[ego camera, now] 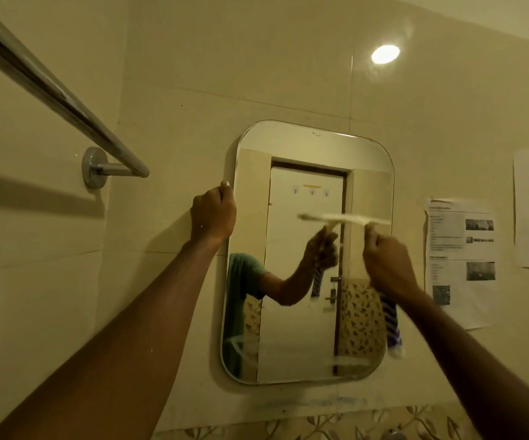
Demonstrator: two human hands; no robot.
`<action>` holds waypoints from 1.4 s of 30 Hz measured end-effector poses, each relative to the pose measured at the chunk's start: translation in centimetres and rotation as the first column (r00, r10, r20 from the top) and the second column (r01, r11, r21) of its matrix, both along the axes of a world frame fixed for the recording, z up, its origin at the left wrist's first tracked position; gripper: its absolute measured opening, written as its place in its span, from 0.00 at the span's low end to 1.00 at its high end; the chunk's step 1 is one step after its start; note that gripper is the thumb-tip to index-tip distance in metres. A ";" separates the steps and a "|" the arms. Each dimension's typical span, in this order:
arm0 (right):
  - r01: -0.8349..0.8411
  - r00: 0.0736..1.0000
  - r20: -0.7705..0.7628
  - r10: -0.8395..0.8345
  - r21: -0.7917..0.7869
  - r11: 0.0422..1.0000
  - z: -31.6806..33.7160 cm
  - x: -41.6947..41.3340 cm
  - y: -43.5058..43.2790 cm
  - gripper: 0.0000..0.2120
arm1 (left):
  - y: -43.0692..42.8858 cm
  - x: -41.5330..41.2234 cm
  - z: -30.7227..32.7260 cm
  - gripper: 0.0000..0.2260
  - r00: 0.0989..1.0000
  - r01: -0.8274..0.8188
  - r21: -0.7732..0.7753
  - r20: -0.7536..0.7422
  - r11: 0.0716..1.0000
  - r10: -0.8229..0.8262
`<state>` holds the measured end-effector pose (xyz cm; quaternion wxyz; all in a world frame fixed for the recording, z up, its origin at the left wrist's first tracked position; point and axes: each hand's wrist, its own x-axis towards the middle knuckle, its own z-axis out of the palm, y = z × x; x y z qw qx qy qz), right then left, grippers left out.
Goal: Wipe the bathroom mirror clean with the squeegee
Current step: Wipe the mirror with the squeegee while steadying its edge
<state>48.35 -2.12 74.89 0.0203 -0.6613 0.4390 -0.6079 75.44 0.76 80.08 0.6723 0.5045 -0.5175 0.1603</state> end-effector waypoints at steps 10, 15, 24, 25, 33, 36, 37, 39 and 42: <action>0.056 0.995 0.080 -0.057 0.016 0.998 -10.0 2.8 -0.9 0.21 | -0.6 -0.3 -1.9 0.20 1.000 -0.005 -0.024 -0.019 1.000 0.005; 0.041 0.998 0.042 -0.048 0.148 0.988 -14.2 4.8 2.6 0.23 | -0.1 -0.3 -2.6 0.20 1.000 0.003 0.014 -0.017 1.000 -0.003; -0.057 0.998 0.019 0.059 -0.075 0.996 -1.4 8.2 1.9 0.20 | 0.4 0.2 -3.4 0.21 0.999 0.043 0.048 -0.021 0.998 -0.042; -0.075 0.997 0.007 0.075 -0.040 0.996 -2.4 8.9 2.1 0.19 | 0.4 0.2 -3.4 0.20 0.998 0.056 0.052 -0.017 0.997 -0.055; 0.034 0.996 -0.084 -0.013 0.260 0.965 -19.4 10.8 3.9 0.17 | 0.4 0.9 -4.2 0.21 0.987 0.155 0.094 -0.066 0.983 -0.149; -0.030 0.998 -0.045 0.040 0.220 0.975 -17.5 10.3 5.0 0.18 | 0.6 0.9 -6.1 0.20 0.993 0.120 0.125 -0.032 0.985 -0.117; -0.075 0.997 -0.003 0.076 0.161 0.984 -15.8 10.3 5.3 0.18 | 0.8 0.9 -6.5 0.20 0.994 0.108 0.132 -0.023 0.985 -0.106; -0.085 0.996 0.038 0.084 0.033 0.996 -11.6 10.6 5.4 0.18 | 1.0 0.8 -6.9 0.20 0.994 0.113 0.146 -0.032 0.983 -0.109; -0.072 0.997 0.009 0.072 -0.007 0.997 -7.9 11.6 4.9 0.18 | 1.3 0.9 -6.7 0.19 0.992 0.124 0.170 -0.034 0.978 -0.120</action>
